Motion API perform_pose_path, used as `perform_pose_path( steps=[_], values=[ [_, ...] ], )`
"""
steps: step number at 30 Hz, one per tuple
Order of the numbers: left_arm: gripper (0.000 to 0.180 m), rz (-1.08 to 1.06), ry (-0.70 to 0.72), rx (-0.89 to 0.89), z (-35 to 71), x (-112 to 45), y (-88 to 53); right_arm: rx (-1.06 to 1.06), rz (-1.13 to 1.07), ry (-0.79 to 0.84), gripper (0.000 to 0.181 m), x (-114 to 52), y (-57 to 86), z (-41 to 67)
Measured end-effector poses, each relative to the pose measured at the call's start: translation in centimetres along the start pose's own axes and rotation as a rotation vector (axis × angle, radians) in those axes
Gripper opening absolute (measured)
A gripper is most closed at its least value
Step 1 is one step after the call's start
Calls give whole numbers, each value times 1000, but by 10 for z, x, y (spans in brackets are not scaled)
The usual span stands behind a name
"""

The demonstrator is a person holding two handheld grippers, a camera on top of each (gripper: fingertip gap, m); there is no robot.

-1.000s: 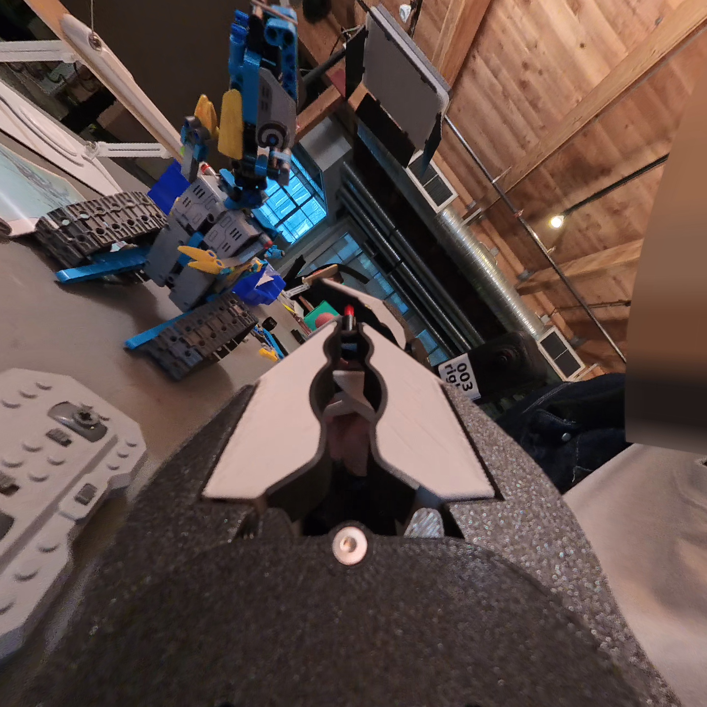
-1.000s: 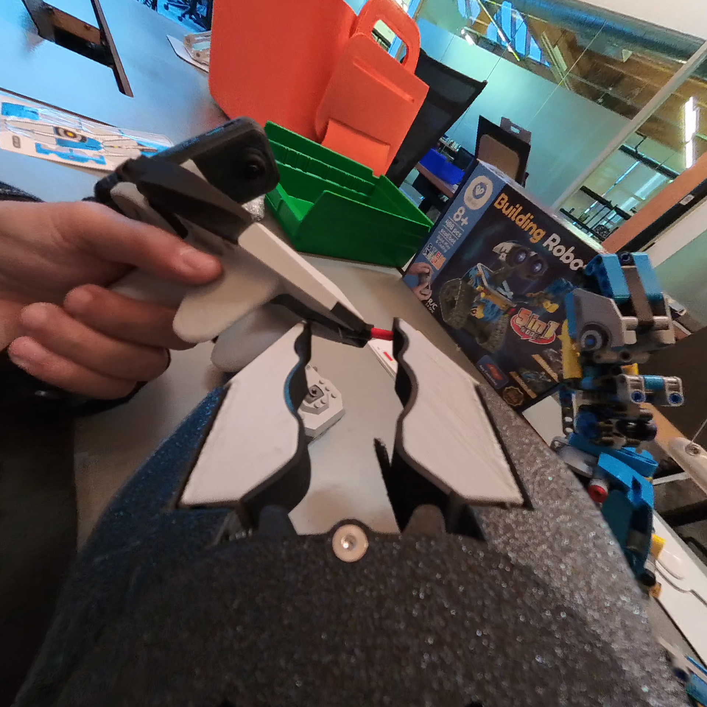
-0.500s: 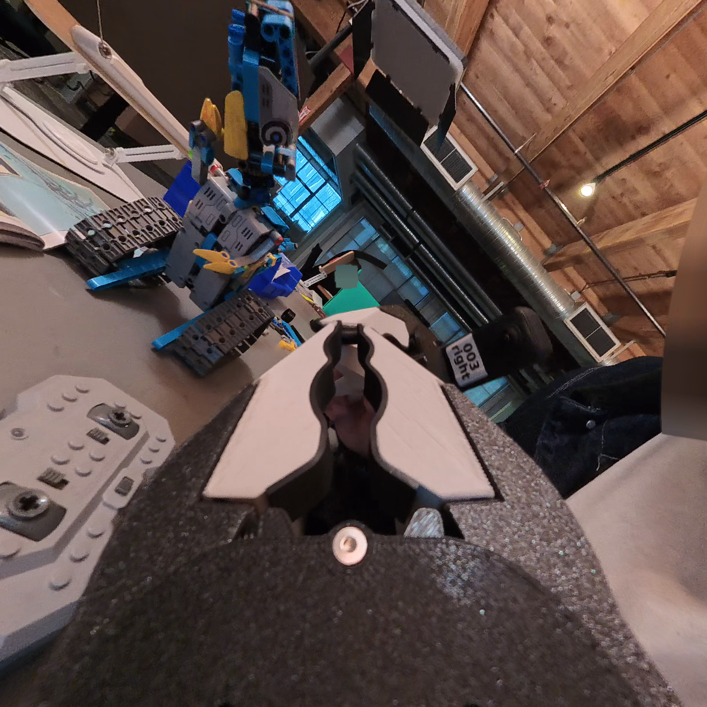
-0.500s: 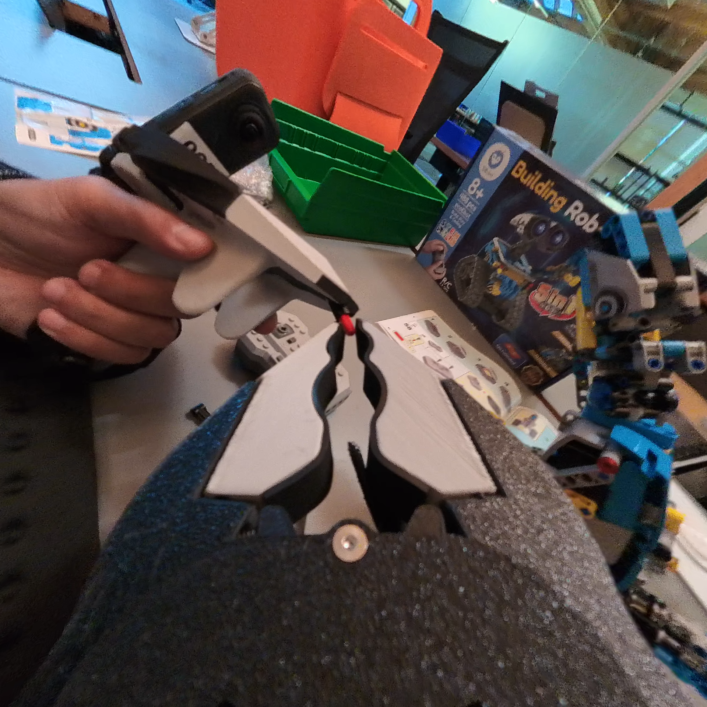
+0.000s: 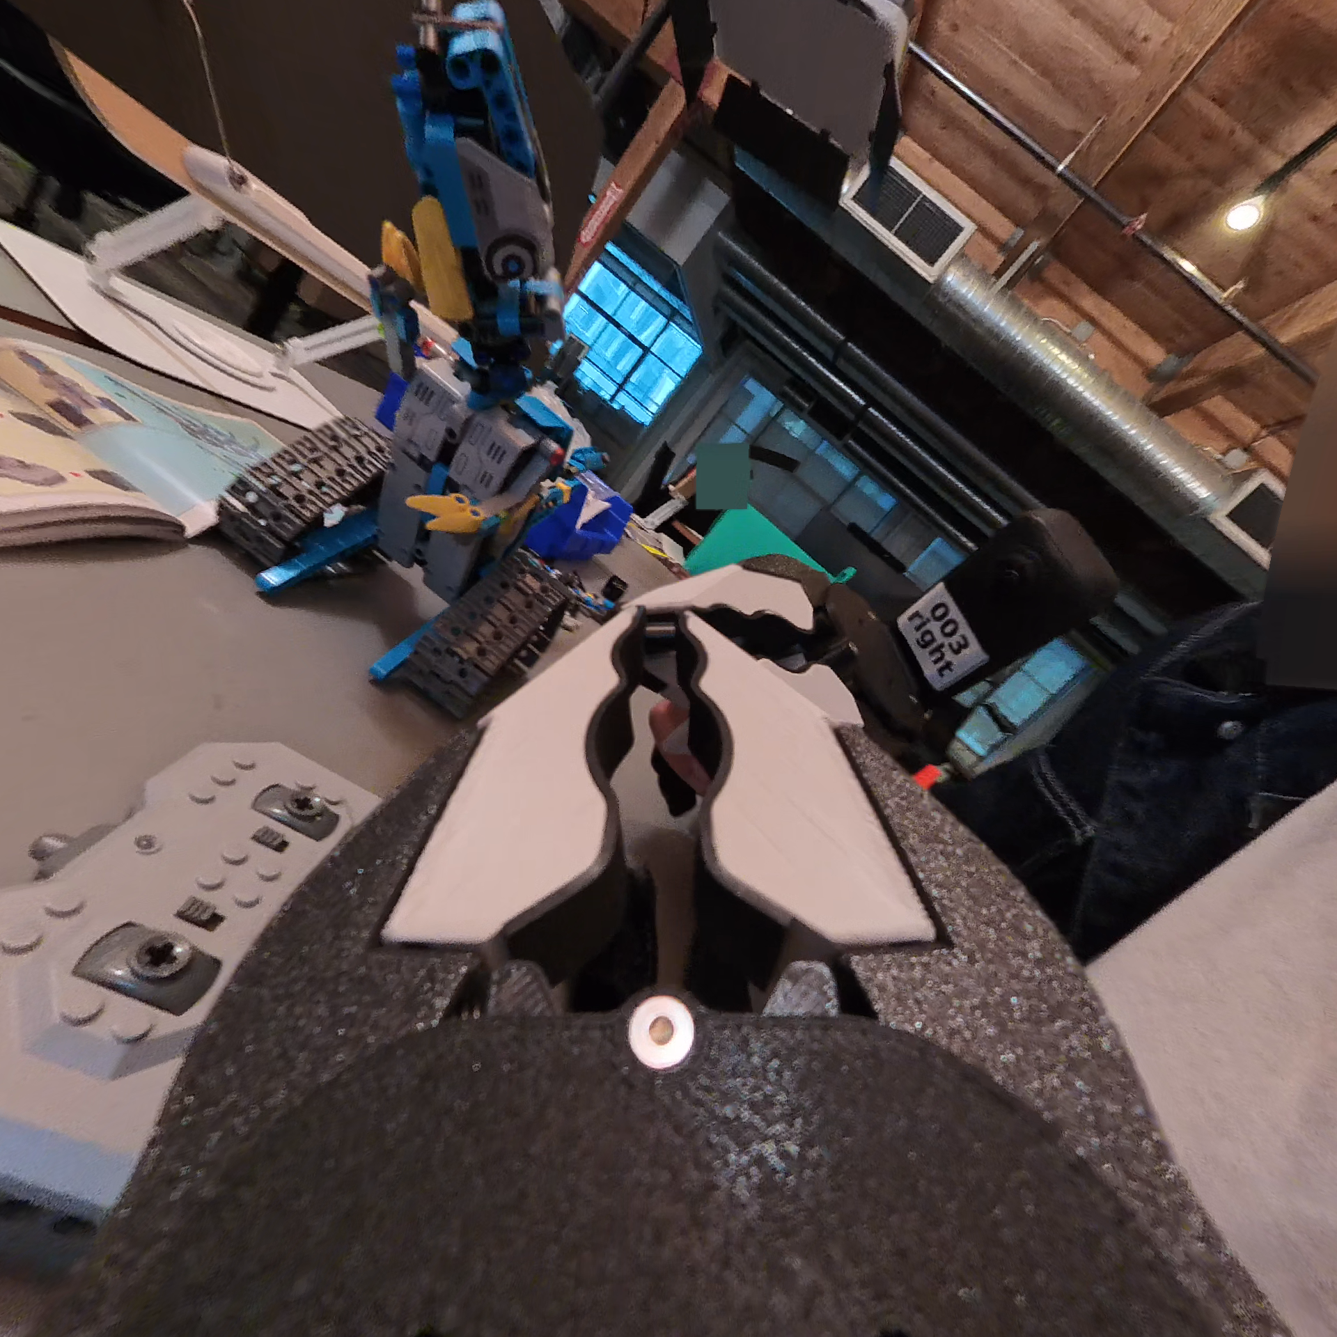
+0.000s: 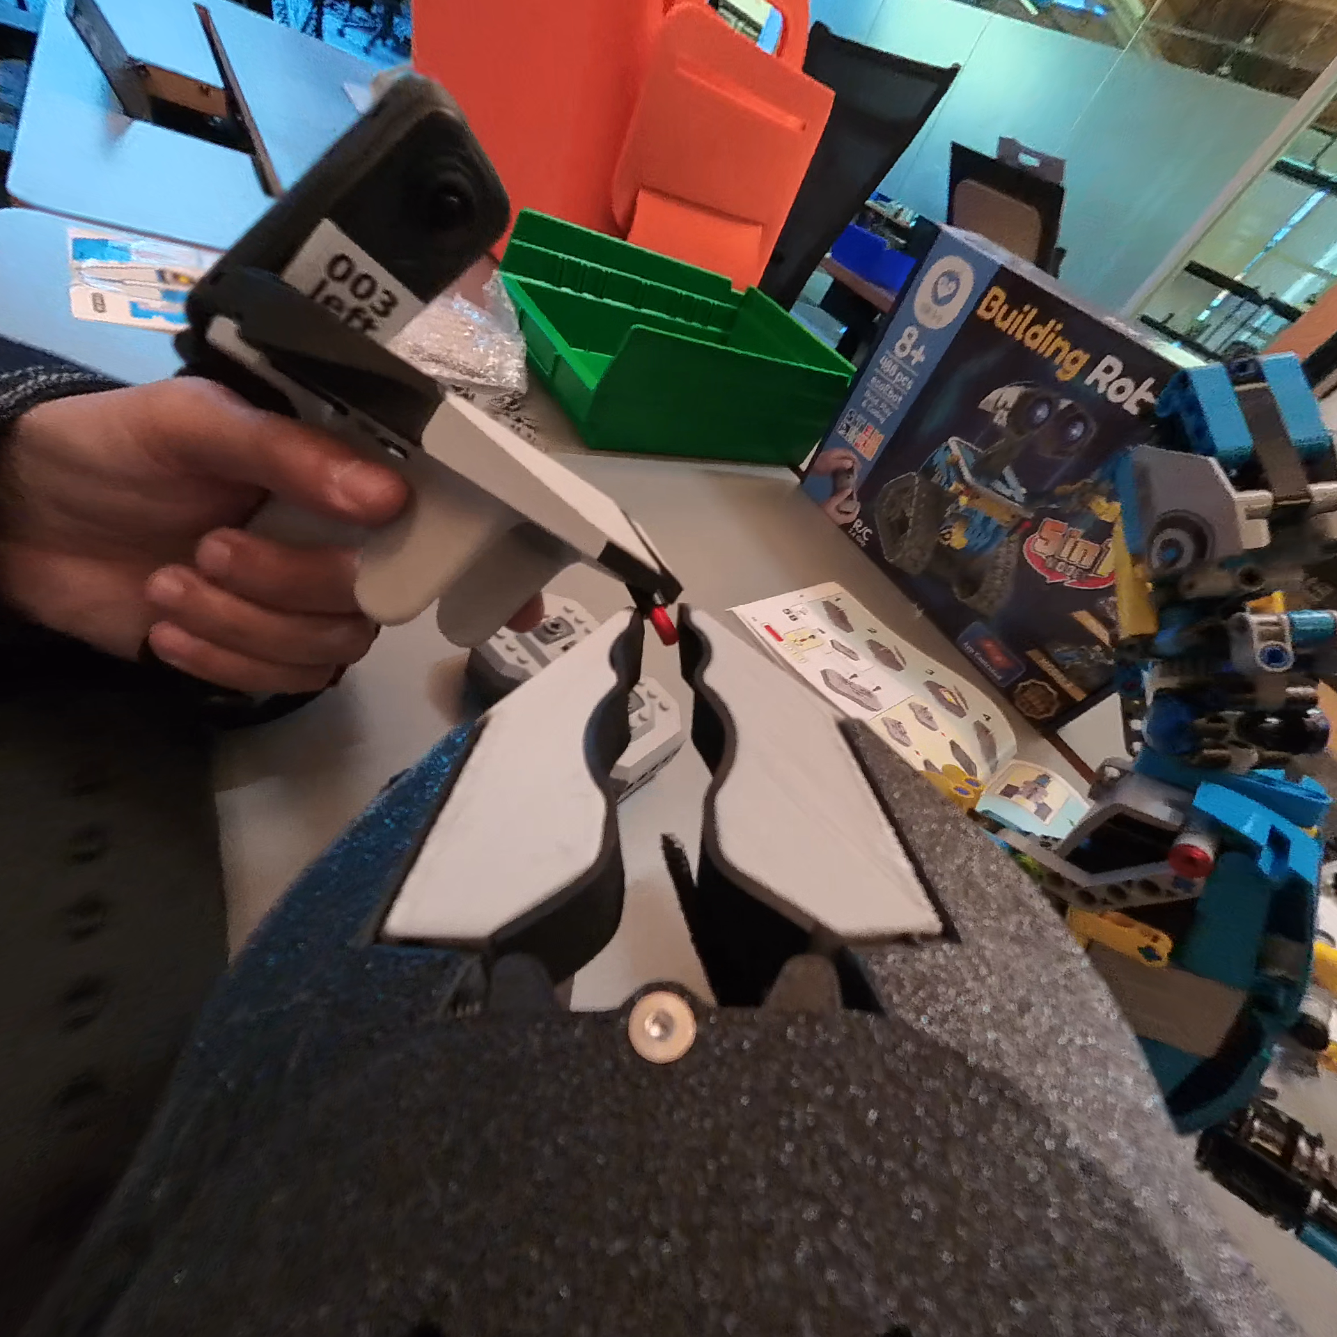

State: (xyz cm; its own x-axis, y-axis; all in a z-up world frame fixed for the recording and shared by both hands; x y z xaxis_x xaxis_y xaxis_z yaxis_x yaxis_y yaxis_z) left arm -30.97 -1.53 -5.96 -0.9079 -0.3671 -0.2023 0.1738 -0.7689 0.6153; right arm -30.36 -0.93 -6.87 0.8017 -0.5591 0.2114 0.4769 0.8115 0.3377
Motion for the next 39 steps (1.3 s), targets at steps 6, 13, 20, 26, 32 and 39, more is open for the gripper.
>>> perform_pose_path(
  steps=[6, 13, 20, 26, 32, 39],
  values=[
    [5, -92, -375, -63, -36, 8, 9, 423, 223, -71, 2, 16, -23, -18],
    [6, 9, -674, -417, -54, 13, 5, 639, 281, -175, 3, 18, -32, -30],
    [5, 96, -211, -31, -2, 3, 1, 193, 71, -57, 58, 7, -9, -11],
    [5, -24, -1, 350, 3, -5, 12, 157, -84, 74, 37, 13, 1, 21],
    [5, -66, 2, 381, 0, -9, 18, 136, -69, 57, 31, 12, 1, 14],
    [5, -7, -48, 274, -3, -9, 17, 131, -28, 45, 24, 13, 1, 13]
  ],
)
Point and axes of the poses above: each gripper's, where its closed fingertips meet, x back along the fingers, z out of its top, y = z × x across the jaws, the point moved 1 cm from there along x, back along the fingers, and after that the axes turned 2 degrees about -x, right-handed, at the moved point
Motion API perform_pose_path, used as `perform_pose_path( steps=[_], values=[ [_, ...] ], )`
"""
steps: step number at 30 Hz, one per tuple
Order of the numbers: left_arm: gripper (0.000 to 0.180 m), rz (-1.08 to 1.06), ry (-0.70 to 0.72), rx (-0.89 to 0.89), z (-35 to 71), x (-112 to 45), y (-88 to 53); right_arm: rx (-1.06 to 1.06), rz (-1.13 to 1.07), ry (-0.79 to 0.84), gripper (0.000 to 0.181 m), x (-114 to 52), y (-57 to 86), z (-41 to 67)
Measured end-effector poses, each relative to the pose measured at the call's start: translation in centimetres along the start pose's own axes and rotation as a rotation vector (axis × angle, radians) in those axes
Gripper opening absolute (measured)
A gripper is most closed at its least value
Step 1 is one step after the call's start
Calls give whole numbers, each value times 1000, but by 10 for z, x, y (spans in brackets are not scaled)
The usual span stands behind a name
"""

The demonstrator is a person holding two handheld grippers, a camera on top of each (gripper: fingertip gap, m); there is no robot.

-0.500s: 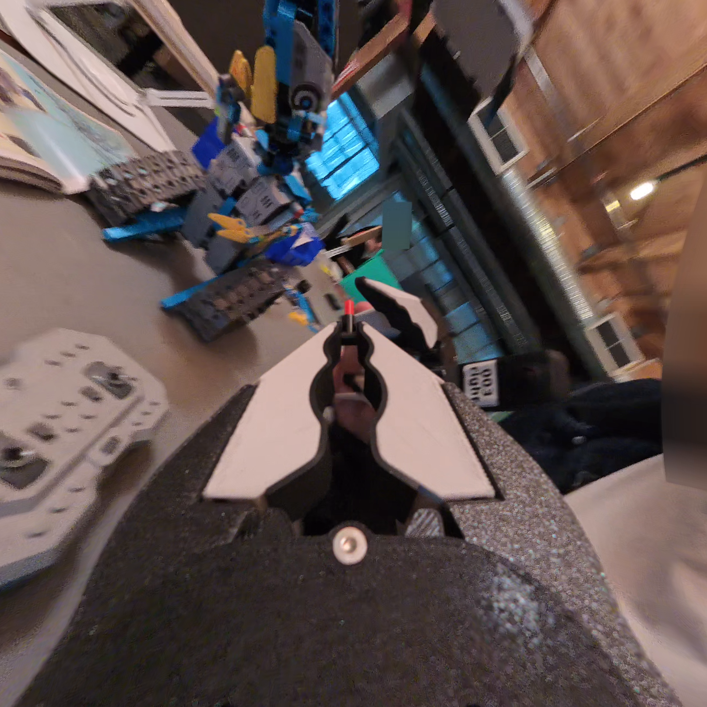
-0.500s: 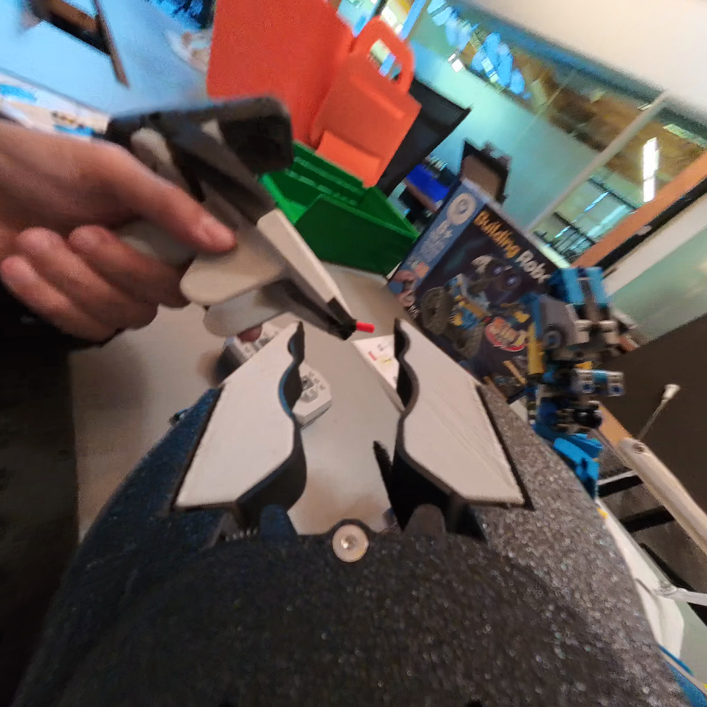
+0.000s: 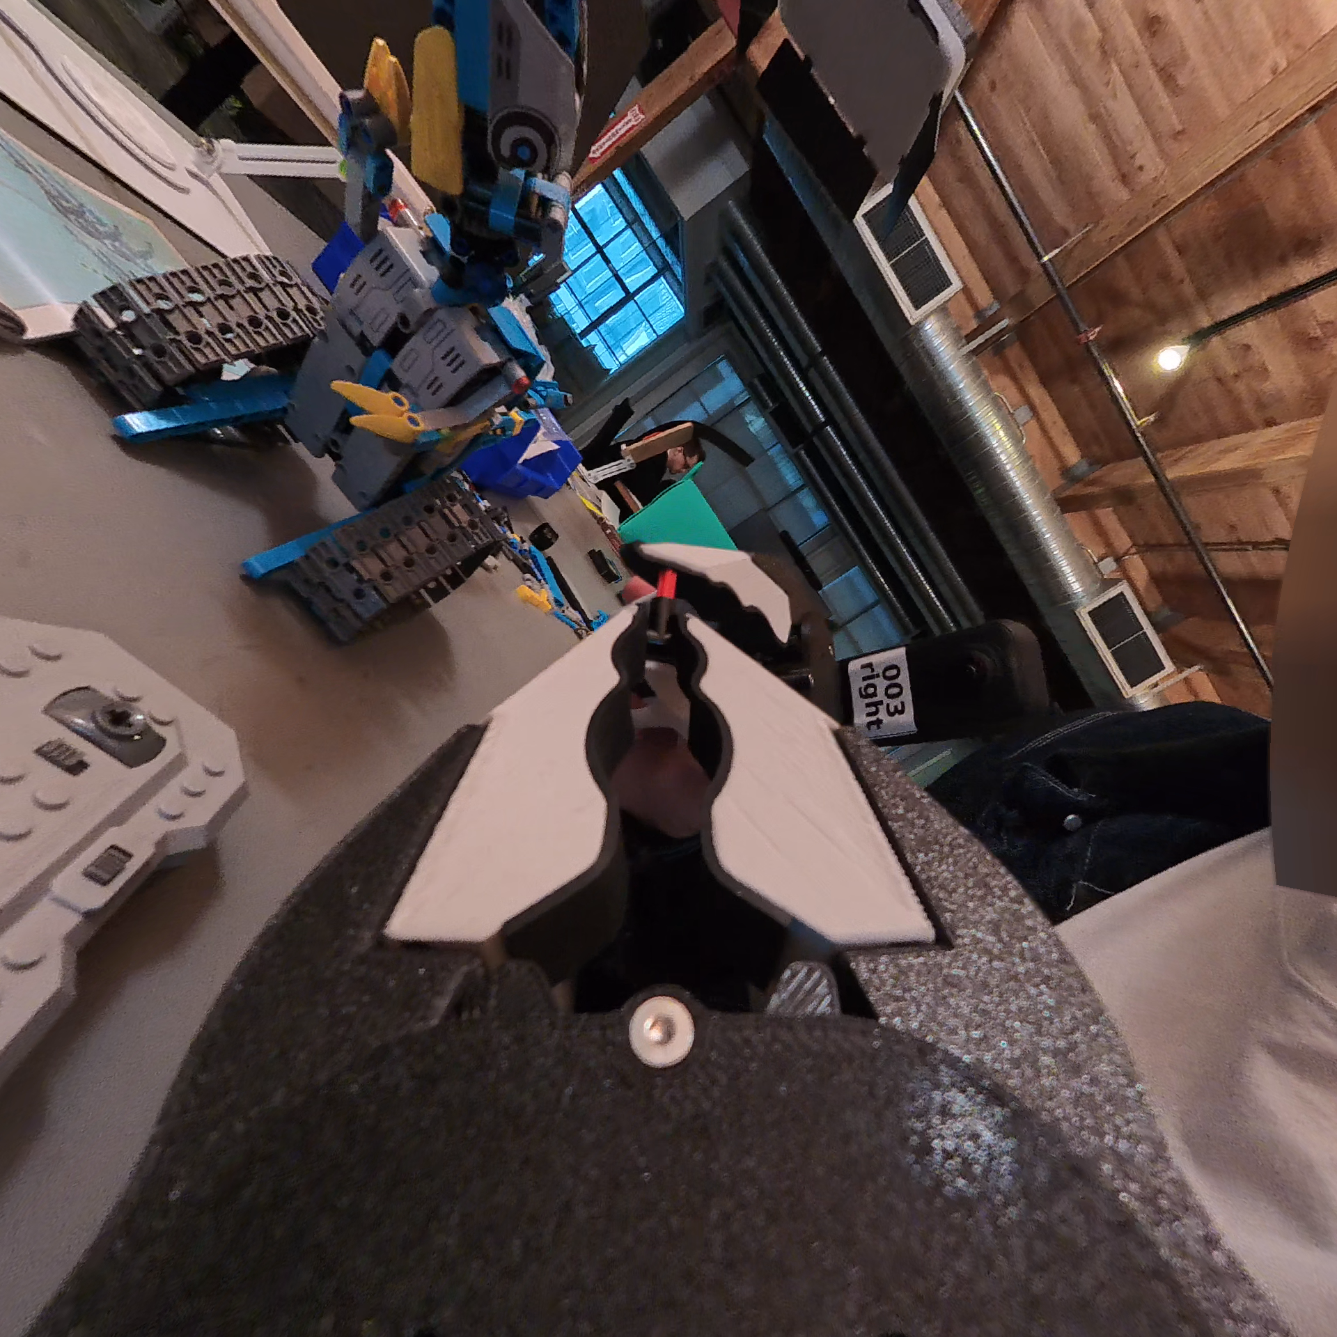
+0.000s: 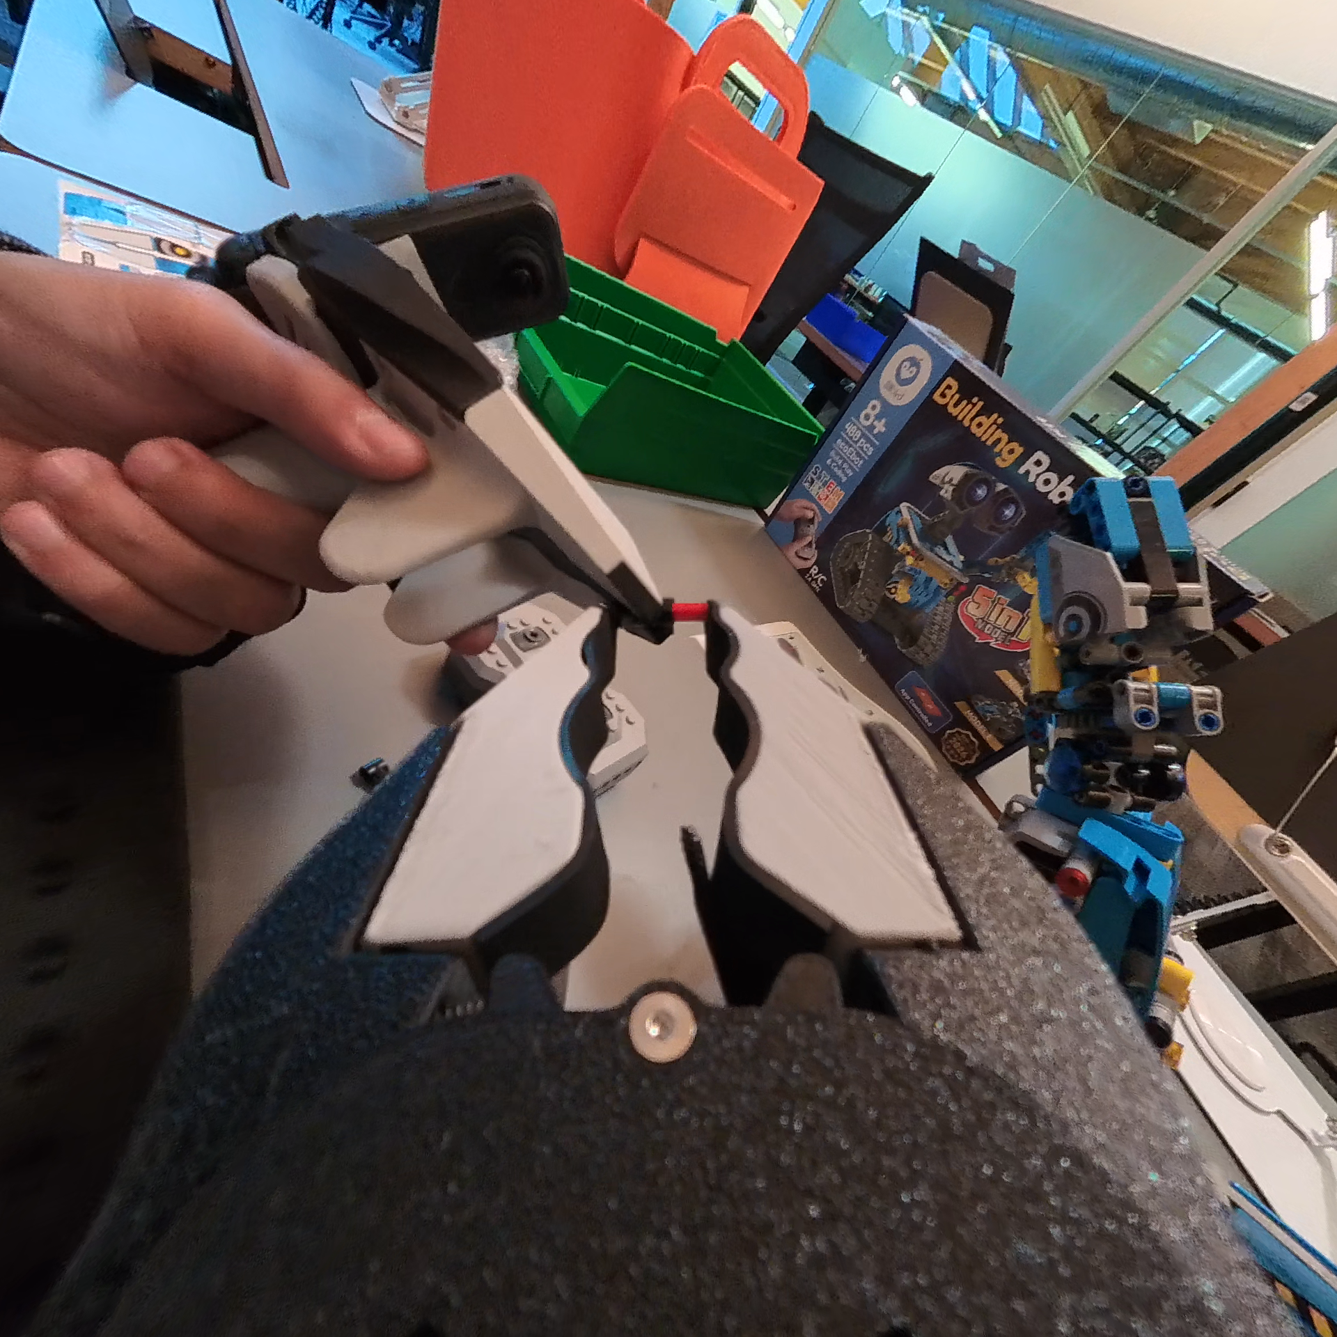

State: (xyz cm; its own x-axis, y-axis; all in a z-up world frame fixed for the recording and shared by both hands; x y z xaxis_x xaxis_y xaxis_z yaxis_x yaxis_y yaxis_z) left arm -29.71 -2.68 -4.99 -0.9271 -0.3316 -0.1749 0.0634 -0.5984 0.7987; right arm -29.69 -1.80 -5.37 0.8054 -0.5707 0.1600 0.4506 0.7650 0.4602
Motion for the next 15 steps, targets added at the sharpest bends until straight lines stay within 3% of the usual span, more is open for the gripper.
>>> perform_pose_path(
  steps=[7, 11, 15],
  values=[
    [4, 85, -56, -131, 0, 3, -9, -54, 21, -8, 23, -6, -3, -7],
    [5, 339, -249, -543, 9, 26, -33, -139, 48, -107, 43, -11, 1, -30],
    [5, 509, -507, -899, 4, 54, -49, -271, 166, -173, 40, -15, -8, -49]
  ],
)
Point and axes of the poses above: each gripper's, where its closed fingertips meet, x back along the fingers, z out of its top, y = z × x across the jaws, the point moved 1 cm from there along x, back along the fingers, and after that the axes turned 2 degrees about -x, right-handed, at the moved point
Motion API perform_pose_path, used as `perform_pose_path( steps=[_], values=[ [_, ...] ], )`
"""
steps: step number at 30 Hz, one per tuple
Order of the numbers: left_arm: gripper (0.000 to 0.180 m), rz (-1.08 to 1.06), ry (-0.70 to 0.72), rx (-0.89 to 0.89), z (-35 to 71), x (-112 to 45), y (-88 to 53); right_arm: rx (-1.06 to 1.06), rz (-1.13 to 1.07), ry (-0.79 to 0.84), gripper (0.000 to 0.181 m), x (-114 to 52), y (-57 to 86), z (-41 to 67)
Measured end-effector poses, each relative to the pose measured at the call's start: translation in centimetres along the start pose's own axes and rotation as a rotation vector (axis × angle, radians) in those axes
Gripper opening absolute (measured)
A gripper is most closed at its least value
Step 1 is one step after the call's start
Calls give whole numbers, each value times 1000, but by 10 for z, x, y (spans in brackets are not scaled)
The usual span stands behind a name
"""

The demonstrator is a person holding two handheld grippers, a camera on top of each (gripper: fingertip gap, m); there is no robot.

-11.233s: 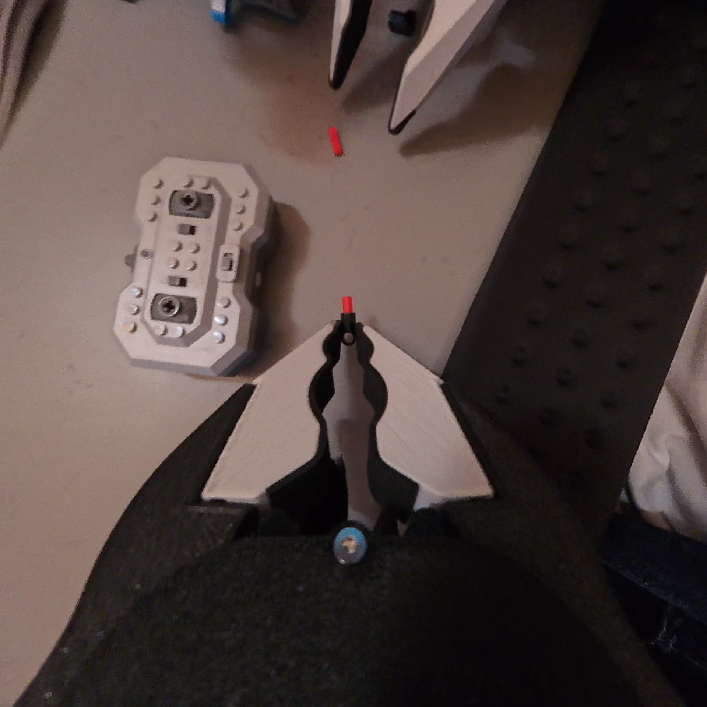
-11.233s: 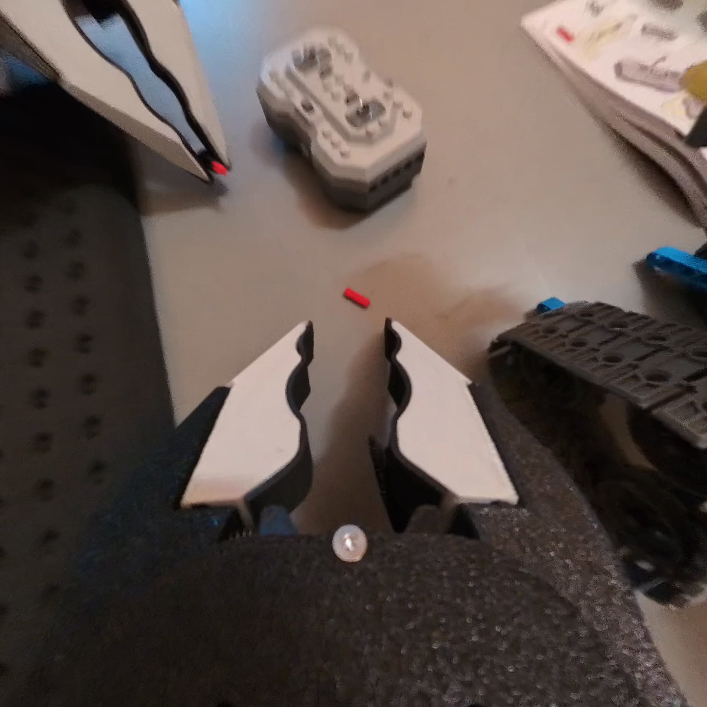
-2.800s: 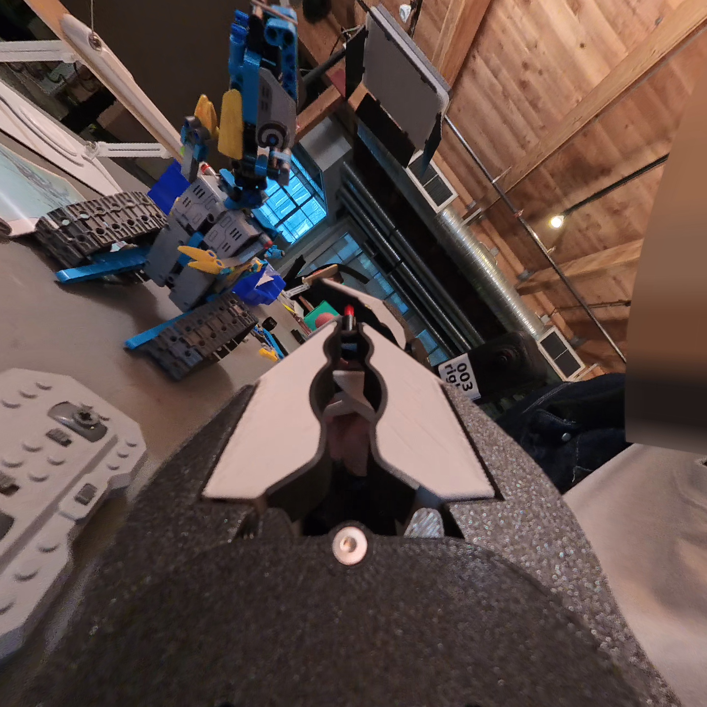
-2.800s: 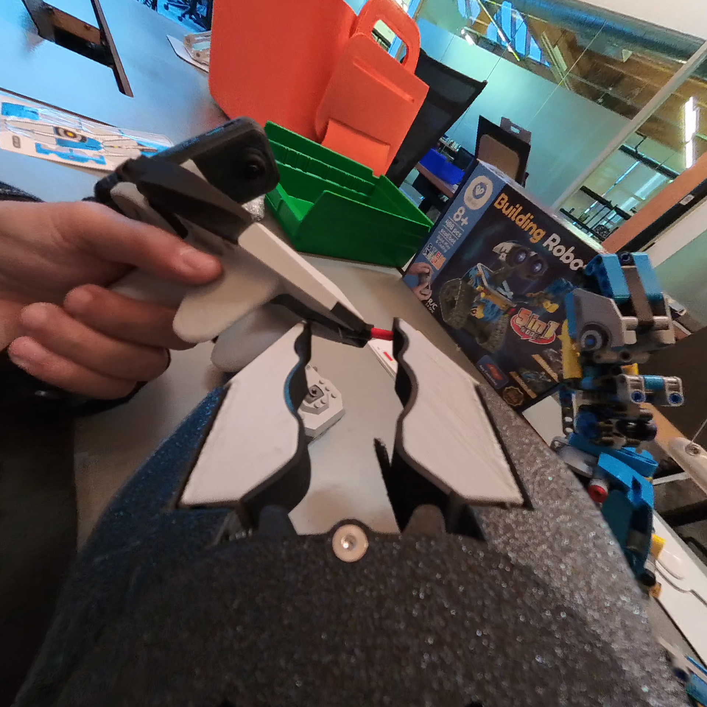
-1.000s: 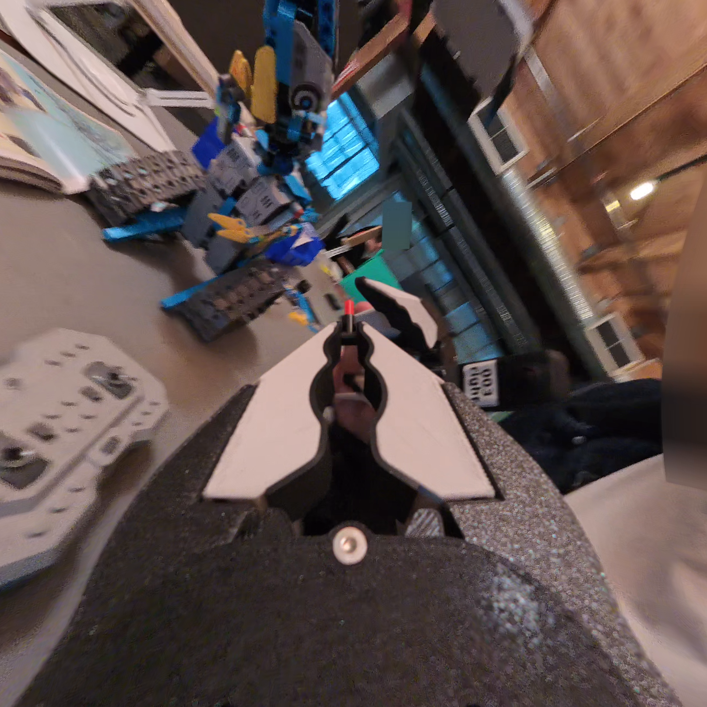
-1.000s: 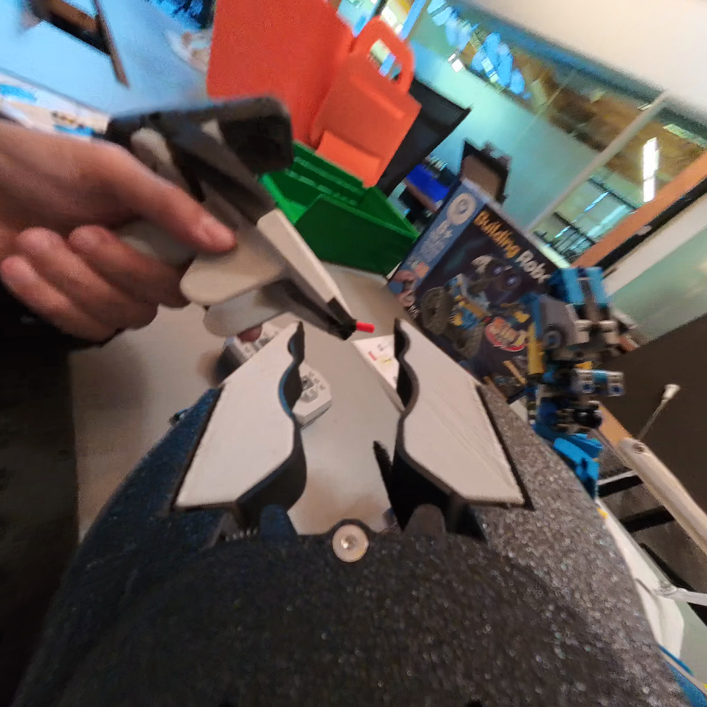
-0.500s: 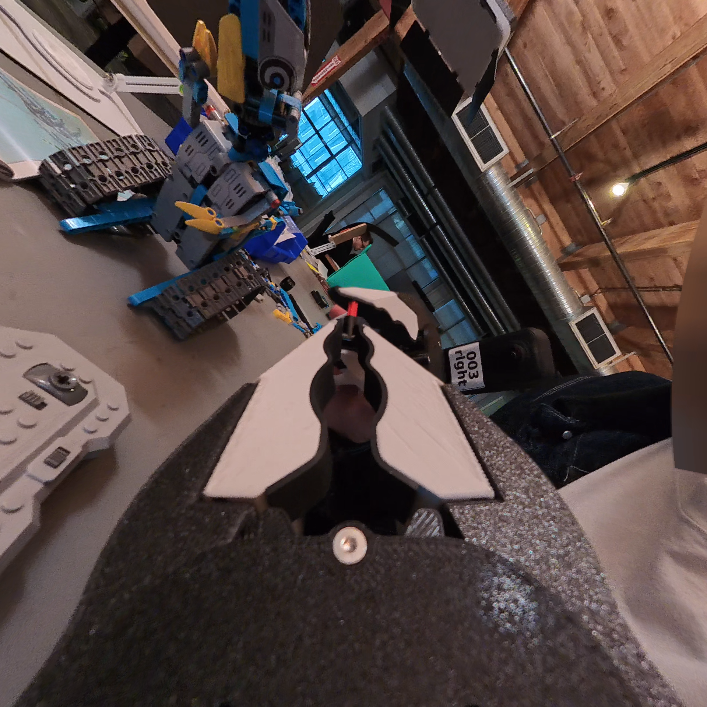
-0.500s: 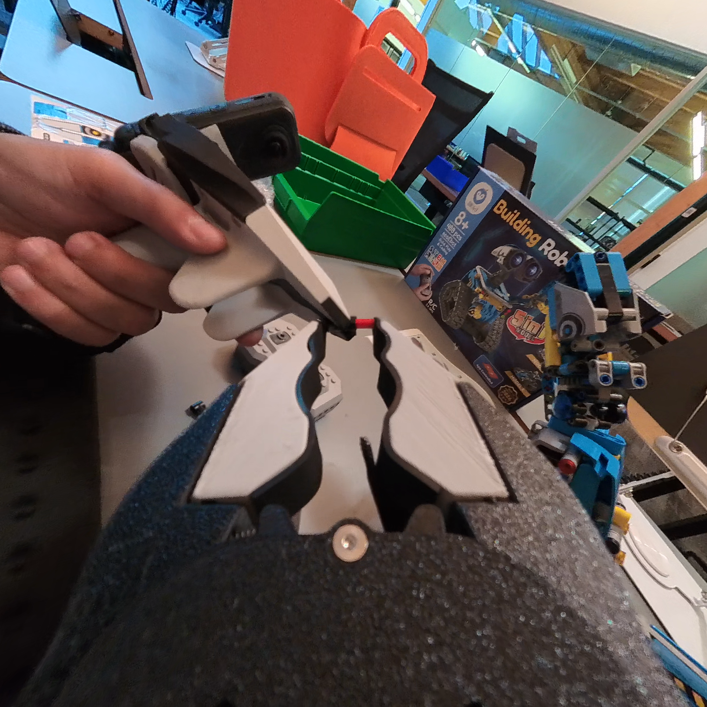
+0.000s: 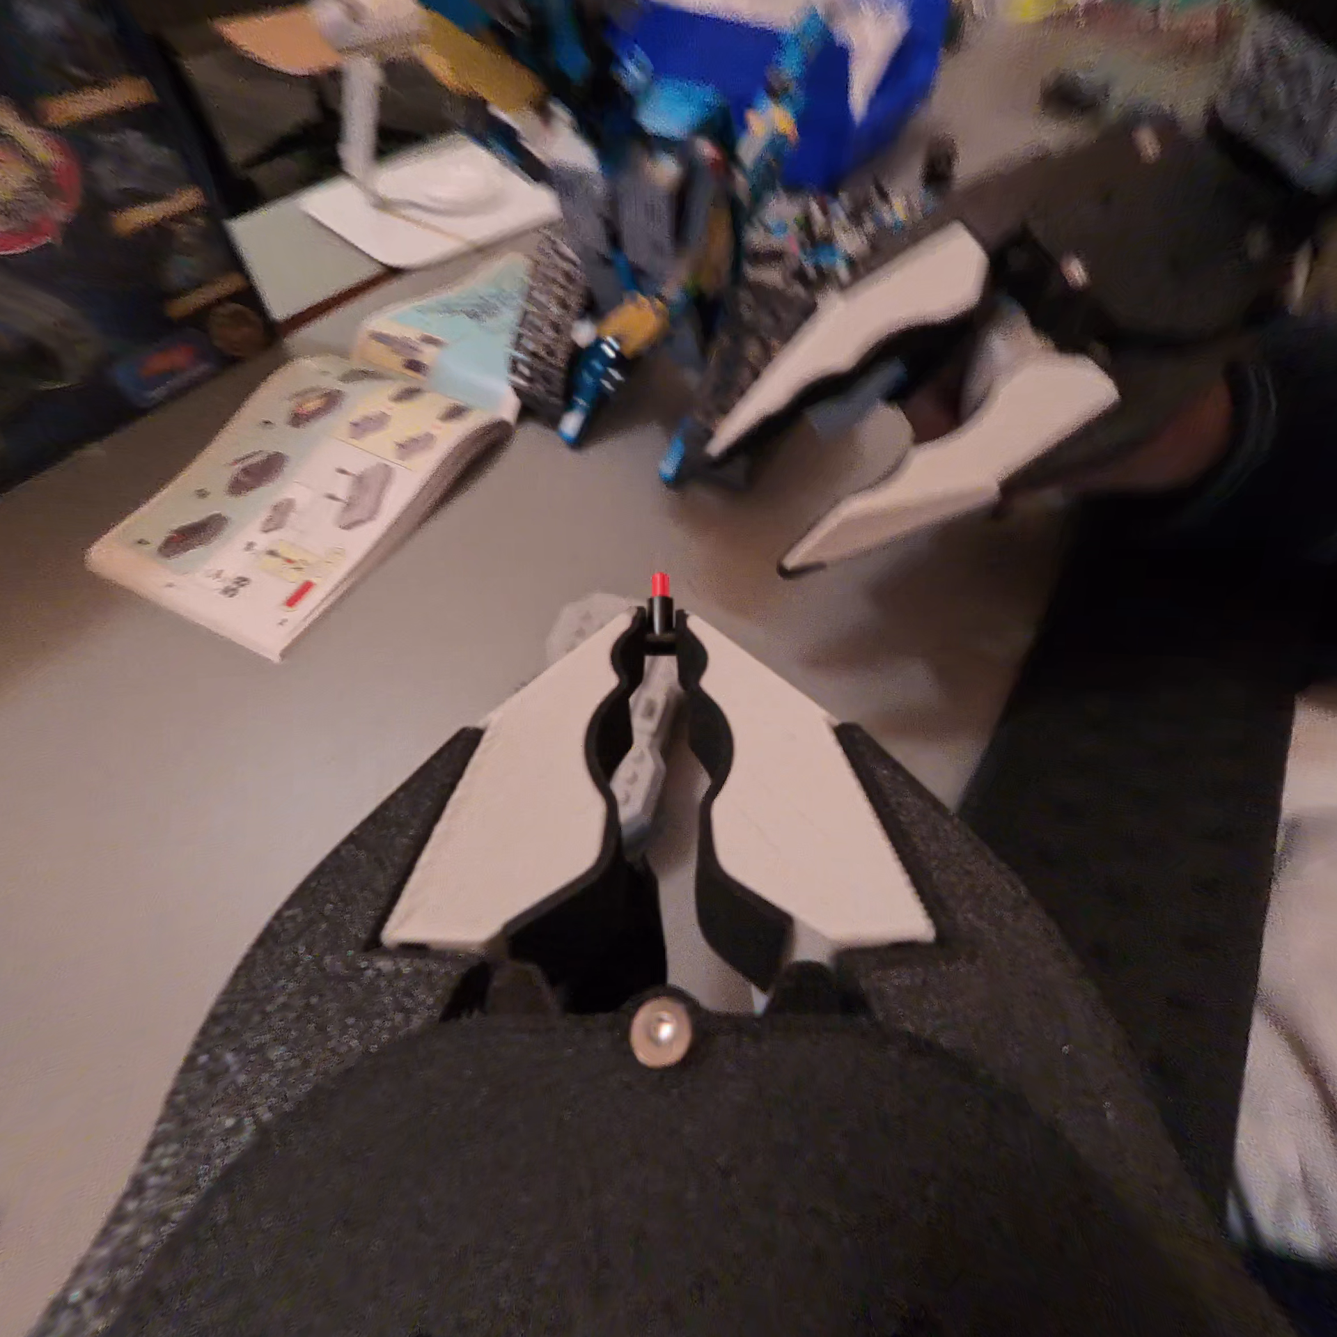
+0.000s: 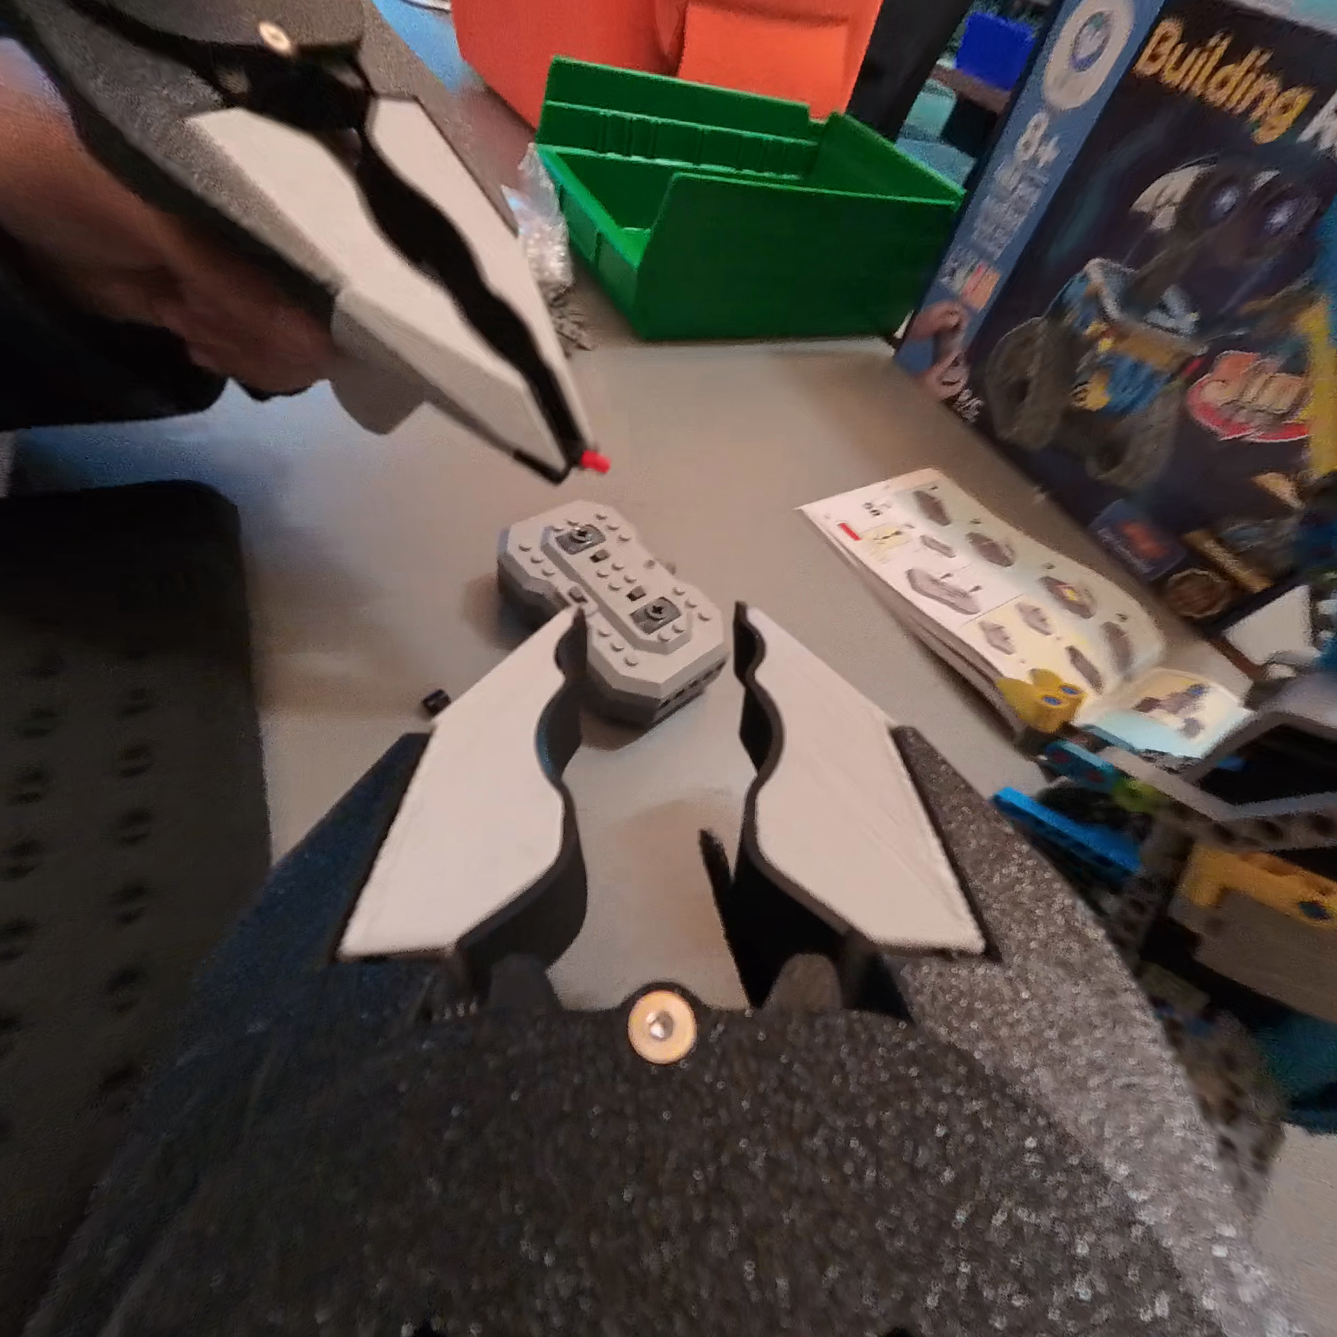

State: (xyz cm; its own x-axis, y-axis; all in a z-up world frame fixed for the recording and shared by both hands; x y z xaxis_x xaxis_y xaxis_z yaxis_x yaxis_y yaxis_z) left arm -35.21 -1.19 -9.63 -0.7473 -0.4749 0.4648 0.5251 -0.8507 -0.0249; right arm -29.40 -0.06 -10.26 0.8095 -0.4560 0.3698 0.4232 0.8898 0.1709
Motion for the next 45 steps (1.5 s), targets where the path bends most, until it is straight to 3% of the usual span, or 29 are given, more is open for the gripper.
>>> perform_pose_path(
  steps=[3, 8, 12, 14, 22, 26, 31, 37, 39, 41, 45],
  values=[
    [5, -63, -67, -58, -8, -5, 18, 68, 96, 21, 39, -3, -21, 4],
    [5, -213, -142, 247, -19, -18, 27, 390, 38, -71, 30, -13, -43, -10],
    [5, -301, -154, 302, -18, -18, 34, 489, -15, -117, 27, -21, -45, -16],
    [5, -322, -166, 291, -18, -18, 38, 506, -38, -109, 4, -17, -41, -14],
    [6, -304, -29, 356, -2, -15, 32, 353, -32, -83, 2, -14, -35, -6],
    [21, -271, -5, 370, -1, -16, 28, 356, -79, -90, 2, -14, -26, -8],
    [6, -267, 19, 392, -1, -17, 27, 390, -97, -89, 3, -15, -26, -8],
    [5, -230, -45, 203, -8, -7, 25, 282, -12, -64, 4, -18, -35, -8],
    [5, -161, -150, 40, -19, 2, 8, 187, 41, -55, 20, -18, -37, -7],
    [5, -137, -267, -120, -25, 12, -12, 96, 66, -50, 24, -17, -32, -6],
    [5, -263, -505, -275, -30, 16, -34, -7, 142, -128, 31, -23, -26, -18]
  ],
)
Point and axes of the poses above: each gripper's, where its closed fingertips meet, x back along the fingers, z out of its top, y = z × x across the jaws, the point moved 1 cm from there along x, back along the fingers, and after that the axes turned 2 degrees about -x, right-handed, at the moved point
